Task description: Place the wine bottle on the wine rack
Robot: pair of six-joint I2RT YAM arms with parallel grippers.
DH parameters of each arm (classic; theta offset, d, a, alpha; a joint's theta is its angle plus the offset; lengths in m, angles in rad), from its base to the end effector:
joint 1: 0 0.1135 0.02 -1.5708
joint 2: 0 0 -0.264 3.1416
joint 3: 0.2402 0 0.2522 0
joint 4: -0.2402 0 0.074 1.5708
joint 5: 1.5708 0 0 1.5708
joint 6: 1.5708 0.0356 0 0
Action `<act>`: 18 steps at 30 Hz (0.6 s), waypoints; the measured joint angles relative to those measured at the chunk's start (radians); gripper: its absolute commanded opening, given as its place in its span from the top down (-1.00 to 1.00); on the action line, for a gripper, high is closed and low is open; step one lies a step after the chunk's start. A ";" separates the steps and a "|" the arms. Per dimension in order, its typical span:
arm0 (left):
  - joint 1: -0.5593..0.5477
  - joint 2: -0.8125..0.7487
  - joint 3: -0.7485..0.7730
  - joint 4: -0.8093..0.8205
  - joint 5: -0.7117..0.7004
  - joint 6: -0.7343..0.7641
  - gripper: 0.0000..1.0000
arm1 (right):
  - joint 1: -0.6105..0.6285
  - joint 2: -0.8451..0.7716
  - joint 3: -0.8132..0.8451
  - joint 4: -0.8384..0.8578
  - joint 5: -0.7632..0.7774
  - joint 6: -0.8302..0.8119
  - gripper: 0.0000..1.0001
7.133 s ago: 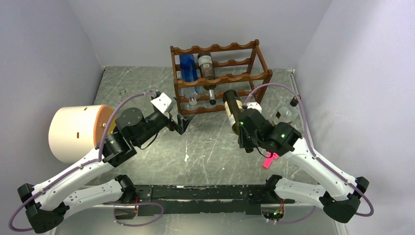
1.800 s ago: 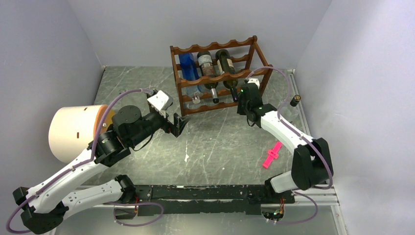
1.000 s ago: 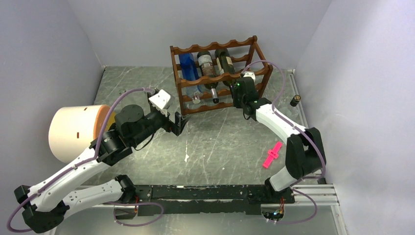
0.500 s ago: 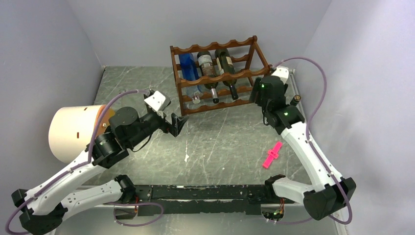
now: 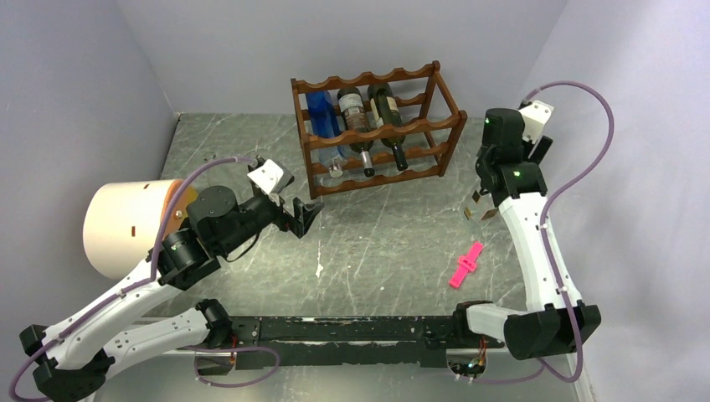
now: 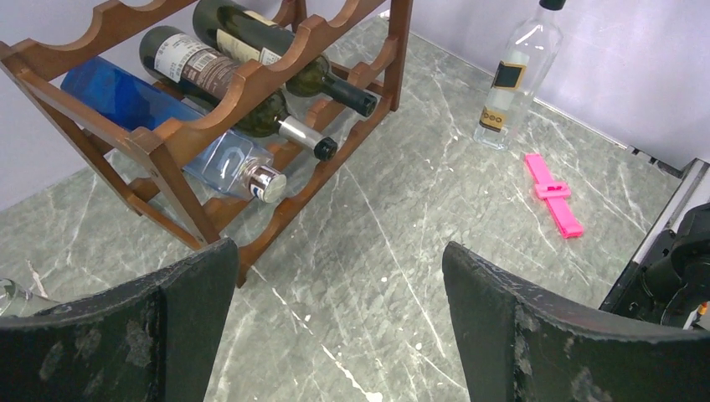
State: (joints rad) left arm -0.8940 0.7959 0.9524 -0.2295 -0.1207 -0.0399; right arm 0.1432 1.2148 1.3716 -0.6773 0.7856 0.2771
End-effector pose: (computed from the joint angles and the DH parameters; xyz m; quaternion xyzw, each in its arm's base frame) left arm 0.1142 -0.1353 0.3916 0.2654 0.6825 -0.2665 0.6267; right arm 0.2477 0.0103 0.4091 0.2450 0.7847 -0.2273 0.5221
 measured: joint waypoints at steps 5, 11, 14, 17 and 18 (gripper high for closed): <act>0.000 0.010 0.000 0.000 0.007 -0.002 -0.90 | -0.069 -0.012 -0.071 -0.006 -0.035 0.043 -0.50; 0.000 0.035 0.000 0.000 0.021 -0.006 -0.90 | -0.111 -0.012 -0.141 -0.017 -0.106 0.082 -0.05; 0.000 0.045 0.000 0.000 0.023 -0.010 -0.90 | -0.115 -0.013 -0.155 -0.016 -0.128 0.084 0.18; 0.000 0.044 0.000 0.002 0.031 -0.010 -0.90 | -0.116 -0.013 -0.156 -0.012 -0.152 0.079 0.36; 0.000 0.042 -0.002 0.010 0.035 -0.010 -0.90 | -0.116 -0.013 -0.156 -0.011 -0.158 0.078 0.43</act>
State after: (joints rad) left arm -0.8940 0.8379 0.9501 -0.2199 -0.0853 -0.0502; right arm 0.0277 1.2022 1.2160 -0.6880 0.6273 0.3553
